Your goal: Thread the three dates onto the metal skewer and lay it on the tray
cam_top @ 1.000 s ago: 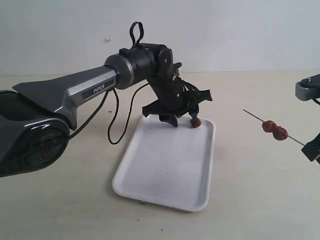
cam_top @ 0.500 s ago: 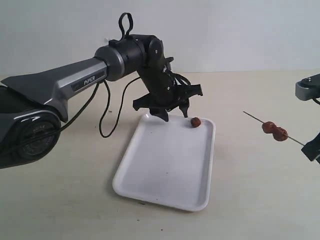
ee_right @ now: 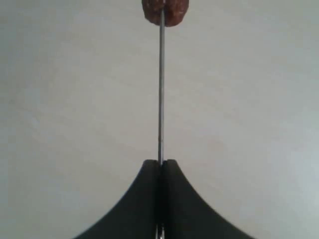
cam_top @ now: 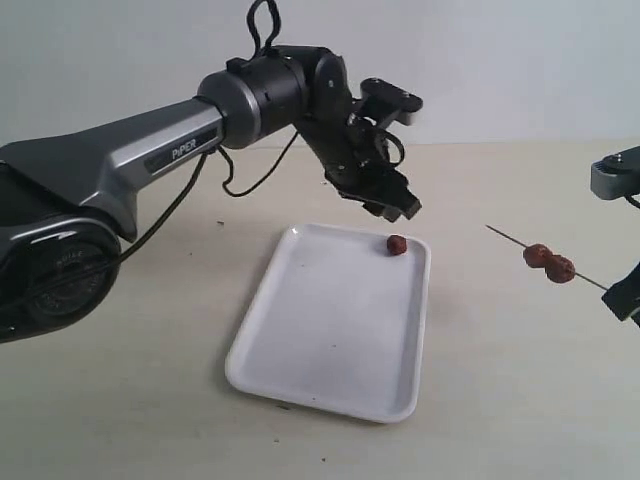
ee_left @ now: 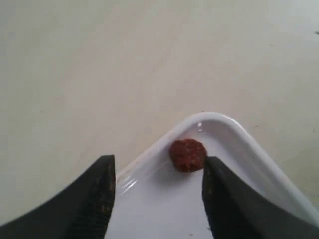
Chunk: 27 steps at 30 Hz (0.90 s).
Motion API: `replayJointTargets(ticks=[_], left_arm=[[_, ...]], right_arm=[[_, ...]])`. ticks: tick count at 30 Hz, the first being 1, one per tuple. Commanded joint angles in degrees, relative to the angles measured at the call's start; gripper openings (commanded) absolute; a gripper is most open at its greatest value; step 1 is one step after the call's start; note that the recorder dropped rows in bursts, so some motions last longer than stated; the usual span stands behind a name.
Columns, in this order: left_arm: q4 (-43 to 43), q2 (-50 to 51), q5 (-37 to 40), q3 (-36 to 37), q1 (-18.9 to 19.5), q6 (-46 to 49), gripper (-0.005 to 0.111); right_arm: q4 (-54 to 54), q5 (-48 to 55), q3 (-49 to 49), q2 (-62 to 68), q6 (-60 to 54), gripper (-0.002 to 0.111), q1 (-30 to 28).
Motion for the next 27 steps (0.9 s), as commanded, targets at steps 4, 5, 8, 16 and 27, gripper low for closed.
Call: replayJointTargets(ticks=[4,5,8,16,27], left_arm=[[7.53,0.61,0.78,-0.29,-4.82,-1.41,0.052],[7.53,0.72,1.05,-0.29,-5.06,-1.41,0.052],[7.53,0.94,1.97,-0.29,-5.18,-1.67,0.052],[11.57,0.94,1.84,-0.29,-5.18,-0.89,0.052],[11.73,-0.72,0.04,-0.29,-5.60,-0.87,0.052]], right_arm=[[-0.31,-0.63,-0.23,-0.01,-0.25,0.000,-0.35],[-0.31,-0.53,-0.23,-0.01,-0.25,0.000,-0.35],[-0.31,0.09,-0.23,-0.01,-0.25,0.000,-0.35],[-0.31,0.90,-0.23,-0.01,-0.25,0.000,-0.35],[-0.31,0.95,-0.23,-0.01,-0.25,0.000,-0.35]])
